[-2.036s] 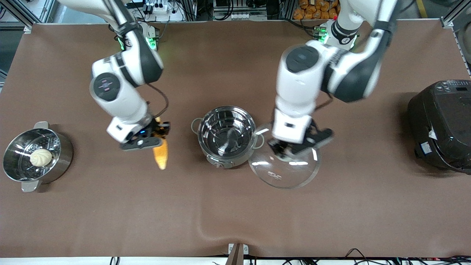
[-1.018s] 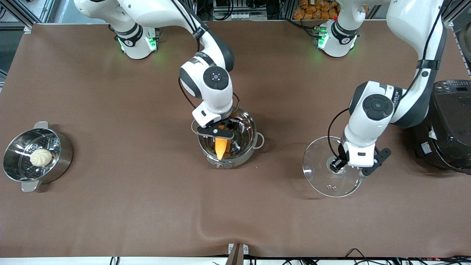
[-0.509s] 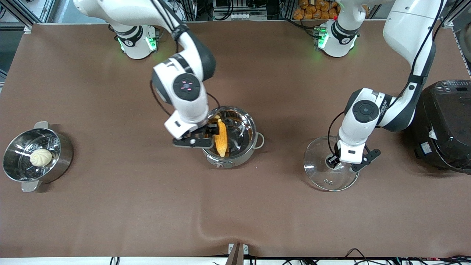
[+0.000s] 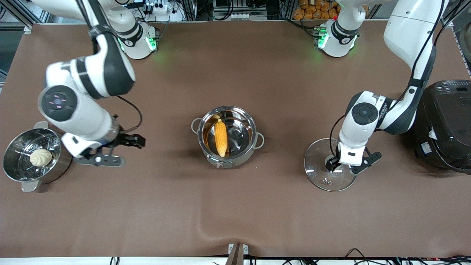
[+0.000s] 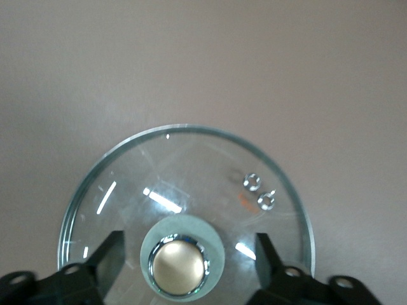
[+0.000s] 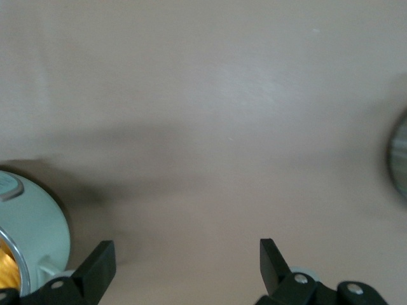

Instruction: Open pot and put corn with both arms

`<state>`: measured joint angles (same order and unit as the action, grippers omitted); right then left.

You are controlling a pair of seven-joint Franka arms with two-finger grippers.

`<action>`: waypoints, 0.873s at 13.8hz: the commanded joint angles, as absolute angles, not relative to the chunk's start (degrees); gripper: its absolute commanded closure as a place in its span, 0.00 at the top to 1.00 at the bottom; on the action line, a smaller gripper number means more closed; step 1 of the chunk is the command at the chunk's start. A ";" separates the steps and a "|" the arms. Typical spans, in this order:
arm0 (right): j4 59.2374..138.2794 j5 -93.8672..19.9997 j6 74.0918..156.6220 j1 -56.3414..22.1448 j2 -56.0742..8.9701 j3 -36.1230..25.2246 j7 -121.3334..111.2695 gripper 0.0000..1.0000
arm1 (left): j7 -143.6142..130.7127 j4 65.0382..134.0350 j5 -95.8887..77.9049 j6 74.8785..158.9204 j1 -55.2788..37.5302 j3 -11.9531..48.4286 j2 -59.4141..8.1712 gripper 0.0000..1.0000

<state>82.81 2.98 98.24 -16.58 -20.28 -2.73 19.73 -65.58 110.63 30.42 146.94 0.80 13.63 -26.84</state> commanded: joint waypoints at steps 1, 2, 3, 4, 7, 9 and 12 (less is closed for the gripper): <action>77.80 3.43 87.49 -12.06 -17.93 -1.41 19.16 1.00 | -62.59 111.53 31.82 144.95 2.11 14.41 -20.59 1.00; 78.13 3.43 87.28 -10.91 -15.23 -1.41 18.20 1.00 | -60.75 111.45 31.38 141.89 2.28 14.76 -18.91 1.00; 78.48 3.43 87.45 -8.98 -13.38 -1.41 15.41 1.00 | -58.21 111.45 31.03 139.51 2.20 15.03 -17.24 1.00; 78.66 3.43 87.19 -7.49 -11.71 -1.41 11.55 1.00 | -56.18 111.36 29.37 138.00 2.28 15.46 -15.66 1.00; 83.13 3.43 87.89 -2.56 -6.87 -1.32 7.56 1.00 | -46.36 106.03 20.51 128.20 2.29 15.82 -12.75 1.00; 83.84 3.43 87.72 -1.23 -5.89 -1.49 4.59 1.00 | -37.31 99.35 15.32 116.60 2.29 15.56 -11.43 1.00; 87.00 -0.41 88.06 3.68 -3.09 -1.41 0.10 1.00 | -25.34 94.05 10.30 105.49 2.46 13.72 -8.19 1.00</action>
<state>82.38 2.41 86.91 -0.03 -7.04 -2.64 2.87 -32.09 96.72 13.65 110.91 1.96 14.57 -10.16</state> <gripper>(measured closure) 0.000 0.000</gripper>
